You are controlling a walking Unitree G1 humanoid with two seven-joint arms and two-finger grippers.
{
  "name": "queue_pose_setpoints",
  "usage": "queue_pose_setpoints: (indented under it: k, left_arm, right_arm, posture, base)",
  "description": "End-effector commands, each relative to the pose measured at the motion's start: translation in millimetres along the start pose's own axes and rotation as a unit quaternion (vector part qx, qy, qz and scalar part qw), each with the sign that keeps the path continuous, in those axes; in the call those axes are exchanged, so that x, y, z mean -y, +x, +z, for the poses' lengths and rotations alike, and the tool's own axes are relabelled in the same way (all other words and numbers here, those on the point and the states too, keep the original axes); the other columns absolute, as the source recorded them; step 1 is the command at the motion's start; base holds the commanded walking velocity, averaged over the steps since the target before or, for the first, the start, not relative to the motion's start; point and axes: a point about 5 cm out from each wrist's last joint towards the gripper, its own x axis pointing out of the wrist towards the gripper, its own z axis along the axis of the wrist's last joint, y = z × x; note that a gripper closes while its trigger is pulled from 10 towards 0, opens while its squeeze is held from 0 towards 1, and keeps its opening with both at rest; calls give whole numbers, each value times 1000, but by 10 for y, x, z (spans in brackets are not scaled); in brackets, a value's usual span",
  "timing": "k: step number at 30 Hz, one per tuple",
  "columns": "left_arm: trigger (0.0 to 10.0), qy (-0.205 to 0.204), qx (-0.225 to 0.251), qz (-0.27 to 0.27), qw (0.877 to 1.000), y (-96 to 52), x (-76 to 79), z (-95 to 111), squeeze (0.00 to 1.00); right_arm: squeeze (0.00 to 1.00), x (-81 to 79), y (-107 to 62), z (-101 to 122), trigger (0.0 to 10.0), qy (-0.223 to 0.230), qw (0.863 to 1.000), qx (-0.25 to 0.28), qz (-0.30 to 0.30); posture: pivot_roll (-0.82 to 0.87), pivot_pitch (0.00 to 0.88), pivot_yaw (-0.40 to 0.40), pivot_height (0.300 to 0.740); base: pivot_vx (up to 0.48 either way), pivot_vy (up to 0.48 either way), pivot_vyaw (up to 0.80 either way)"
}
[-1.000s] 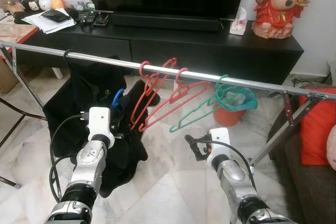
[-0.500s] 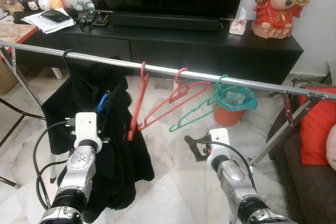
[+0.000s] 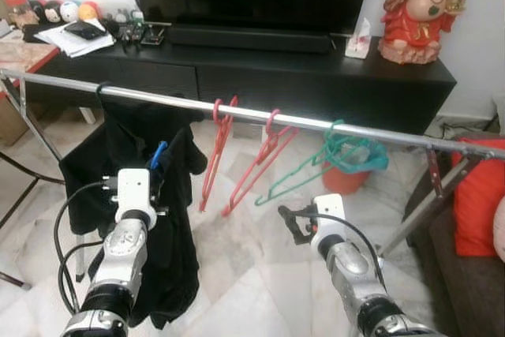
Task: Hang hanger
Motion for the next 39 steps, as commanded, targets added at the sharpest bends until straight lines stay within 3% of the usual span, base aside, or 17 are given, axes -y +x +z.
queue_pose_setpoints:
  k: [1,16,18,24,28,31,32,39]
  left_arm:
    - [10000,4,34,3,999,53,-27,166,0]
    - [10000,4,48,22,999,57,-121,216,0]
    - [10000,-20,80,29,996,13,-128,269,0]
    - [10000,-41,103,10,994,-87,-106,259,0]
    - [10000,-47,107,0,993,-192,-100,212,0]
    - [10000,-52,108,-11,993,-231,-80,207,0]
    - [10000,-55,110,-15,992,-235,-70,220,0]
    - [10000,-66,129,-47,988,-190,-34,368,0]
  right_arm:
    - [0,13,10,31,10000,4,1000,4,-4]
    - [0,16,0,9,10000,6,1000,1,-3]
    - [0,14,0,7,10000,5,1000,1,-2]
    - [0,17,-5,-1,10000,6,1000,1,-2]
    - [0,46,-61,-123,10000,5,1000,-20,-12]
    - [0,122,-137,-313,10000,-9,996,-77,-48]
    - [0,181,-208,-474,10000,-19,988,-134,-78]
    - [0,240,-453,-871,10000,6,962,-242,-130]
  posture:
    - [-55,0,-13,740]
    - [-56,0,-14,740]
    - [-56,0,-14,740]
    - [-56,0,-14,740]
    - [-57,0,-11,740]
    - [-56,0,-12,740]
    - [-56,0,-12,740]
    - [-56,0,-12,740]
  base:
    - [371,0,0]
    - [370,0,0]
    - [165,0,0]
    - [0,0,0]
    - [0,0,0]
    - [0,0,0]
    - [0,0,0]
    - [0,0,0]
